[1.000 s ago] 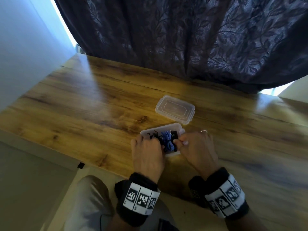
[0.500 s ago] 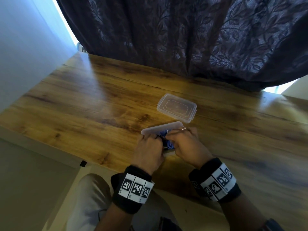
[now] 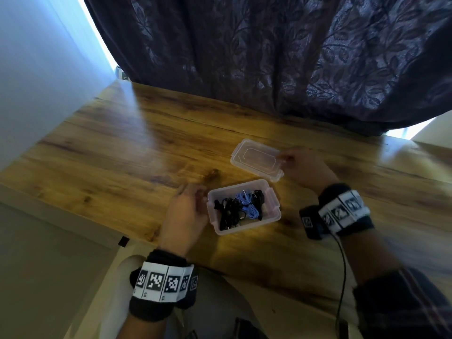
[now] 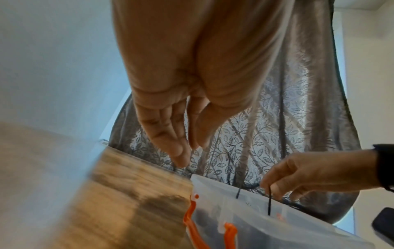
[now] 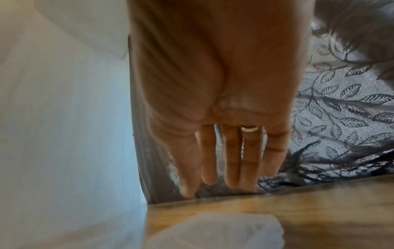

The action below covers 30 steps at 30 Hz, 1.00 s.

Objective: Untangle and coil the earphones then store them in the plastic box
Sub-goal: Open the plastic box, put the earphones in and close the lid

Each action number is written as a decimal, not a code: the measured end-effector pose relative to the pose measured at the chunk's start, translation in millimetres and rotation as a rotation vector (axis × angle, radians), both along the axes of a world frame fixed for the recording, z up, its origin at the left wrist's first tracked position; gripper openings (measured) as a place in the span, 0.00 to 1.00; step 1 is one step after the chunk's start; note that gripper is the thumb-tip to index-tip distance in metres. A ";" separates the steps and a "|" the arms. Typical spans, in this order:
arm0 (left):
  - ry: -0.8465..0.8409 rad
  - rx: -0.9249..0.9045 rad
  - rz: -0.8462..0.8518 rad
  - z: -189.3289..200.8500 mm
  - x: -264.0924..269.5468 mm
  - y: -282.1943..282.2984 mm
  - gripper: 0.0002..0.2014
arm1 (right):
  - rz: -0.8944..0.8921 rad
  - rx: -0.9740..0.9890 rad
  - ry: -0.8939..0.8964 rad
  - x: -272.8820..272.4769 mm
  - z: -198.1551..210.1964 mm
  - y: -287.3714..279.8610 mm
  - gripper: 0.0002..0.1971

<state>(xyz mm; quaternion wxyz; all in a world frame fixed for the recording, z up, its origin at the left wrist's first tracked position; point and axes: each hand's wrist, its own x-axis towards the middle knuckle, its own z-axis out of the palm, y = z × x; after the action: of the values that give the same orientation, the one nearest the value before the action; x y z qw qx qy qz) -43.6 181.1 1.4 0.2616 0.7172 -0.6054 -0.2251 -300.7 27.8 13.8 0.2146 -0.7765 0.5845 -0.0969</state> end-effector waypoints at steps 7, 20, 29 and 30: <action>0.406 0.275 -0.002 -25.1 2.1 2.2 0.18 | 0.184 0.211 0.378 16.4 -26.3 -45.2 0.47; 0.610 0.191 0.029 -29.6 23.1 1.8 0.14 | 0.051 0.188 0.002 1.9 7.6 -22.2 0.40; 0.835 0.298 0.221 -14.2 25.5 2.1 0.25 | 0.602 0.168 0.040 46.2 19.7 53.3 0.32; 0.825 0.296 0.209 -14.9 24.9 3.2 0.23 | 0.613 0.172 0.049 44.7 17.1 56.1 0.32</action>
<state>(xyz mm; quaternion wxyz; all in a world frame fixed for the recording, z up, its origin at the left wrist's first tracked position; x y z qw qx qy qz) -18.7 184.3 -13.5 0.3971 0.6545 -0.3363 -0.5485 -256.0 83.9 30.9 0.2844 -0.8977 0.3341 0.0408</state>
